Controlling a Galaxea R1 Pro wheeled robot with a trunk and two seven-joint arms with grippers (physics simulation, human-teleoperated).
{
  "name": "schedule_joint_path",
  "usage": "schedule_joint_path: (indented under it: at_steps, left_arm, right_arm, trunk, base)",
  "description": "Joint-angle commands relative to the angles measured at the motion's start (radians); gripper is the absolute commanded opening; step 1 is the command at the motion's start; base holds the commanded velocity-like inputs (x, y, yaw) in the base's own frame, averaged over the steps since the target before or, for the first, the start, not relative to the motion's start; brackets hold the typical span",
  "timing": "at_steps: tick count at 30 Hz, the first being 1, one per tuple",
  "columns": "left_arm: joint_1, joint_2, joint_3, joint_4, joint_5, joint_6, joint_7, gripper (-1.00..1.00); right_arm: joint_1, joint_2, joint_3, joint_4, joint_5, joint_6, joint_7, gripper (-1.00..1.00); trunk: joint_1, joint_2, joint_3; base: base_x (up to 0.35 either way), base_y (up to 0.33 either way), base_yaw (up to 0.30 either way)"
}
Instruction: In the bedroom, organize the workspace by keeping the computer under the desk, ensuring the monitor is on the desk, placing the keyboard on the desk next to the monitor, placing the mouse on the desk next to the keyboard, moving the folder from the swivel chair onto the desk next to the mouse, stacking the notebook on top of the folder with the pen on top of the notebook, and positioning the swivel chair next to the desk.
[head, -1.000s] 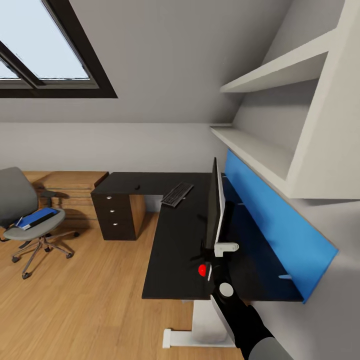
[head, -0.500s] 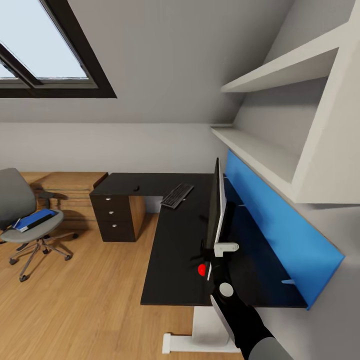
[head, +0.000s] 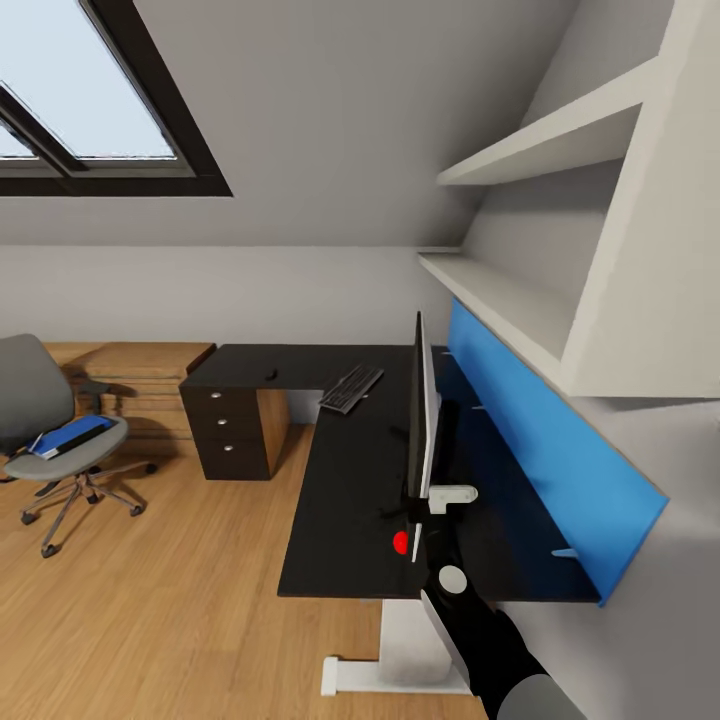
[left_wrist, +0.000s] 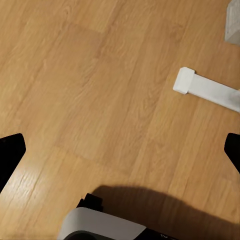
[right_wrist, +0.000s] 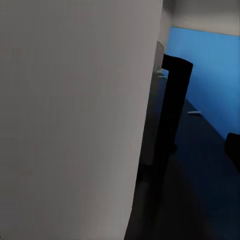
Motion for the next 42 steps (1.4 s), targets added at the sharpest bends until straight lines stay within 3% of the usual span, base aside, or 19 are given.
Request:
schedule_joint_path:
  at_steps: [1,42]
  left_arm:
    - [-0.001,0.0,-0.002,0.0,0.002,-0.003,0.003,1.0]
    - [-0.001,0.0,-0.001,0.001,0.002,-0.003,0.003,1.0]
  right_arm:
    - [-0.001,0.0,0.002,0.001,0.006,0.0,-0.009,1.0]
    - [-0.002,0.001,0.004,0.018,0.006,0.0,-0.009,1.0]
  trunk:
    - [0.001,-0.002,-0.002]
    - [0.001,-0.002,-0.002]
  base:
    - [-0.013,-0.007,0.0]
    - [-0.071,-0.012,0.0]
